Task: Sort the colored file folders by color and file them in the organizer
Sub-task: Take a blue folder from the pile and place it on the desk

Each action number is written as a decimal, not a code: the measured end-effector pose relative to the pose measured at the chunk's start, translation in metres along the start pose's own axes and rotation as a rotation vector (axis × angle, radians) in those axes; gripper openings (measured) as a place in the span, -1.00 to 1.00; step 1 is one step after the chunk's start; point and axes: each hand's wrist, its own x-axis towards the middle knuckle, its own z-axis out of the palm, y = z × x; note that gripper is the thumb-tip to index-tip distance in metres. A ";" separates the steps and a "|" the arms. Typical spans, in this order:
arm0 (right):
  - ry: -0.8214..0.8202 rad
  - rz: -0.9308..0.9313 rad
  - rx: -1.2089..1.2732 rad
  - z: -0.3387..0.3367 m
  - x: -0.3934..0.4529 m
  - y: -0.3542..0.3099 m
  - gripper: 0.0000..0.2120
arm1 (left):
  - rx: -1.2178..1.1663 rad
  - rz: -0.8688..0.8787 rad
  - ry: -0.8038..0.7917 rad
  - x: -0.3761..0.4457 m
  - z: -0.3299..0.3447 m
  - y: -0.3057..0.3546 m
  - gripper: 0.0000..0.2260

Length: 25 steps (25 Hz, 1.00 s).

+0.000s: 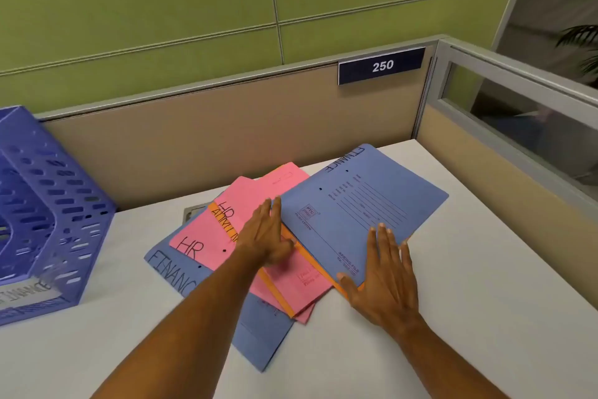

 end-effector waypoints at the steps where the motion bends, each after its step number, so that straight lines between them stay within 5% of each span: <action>1: 0.012 -0.008 -0.003 0.009 0.000 0.001 -0.03 | -0.061 -0.031 0.004 0.009 0.001 -0.001 -0.18; 13: 0.065 0.022 -0.025 0.034 0.001 0.009 -0.06 | -0.311 -0.198 0.092 0.090 -0.016 -0.010 -0.78; 22: -0.031 0.071 0.038 0.018 -0.017 0.016 0.07 | -0.677 -0.247 0.089 0.047 -0.070 -0.003 -0.88; 25: -0.002 0.170 0.217 -0.003 -0.017 0.018 -0.02 | -0.789 -0.217 0.074 0.020 -0.075 -0.003 -0.93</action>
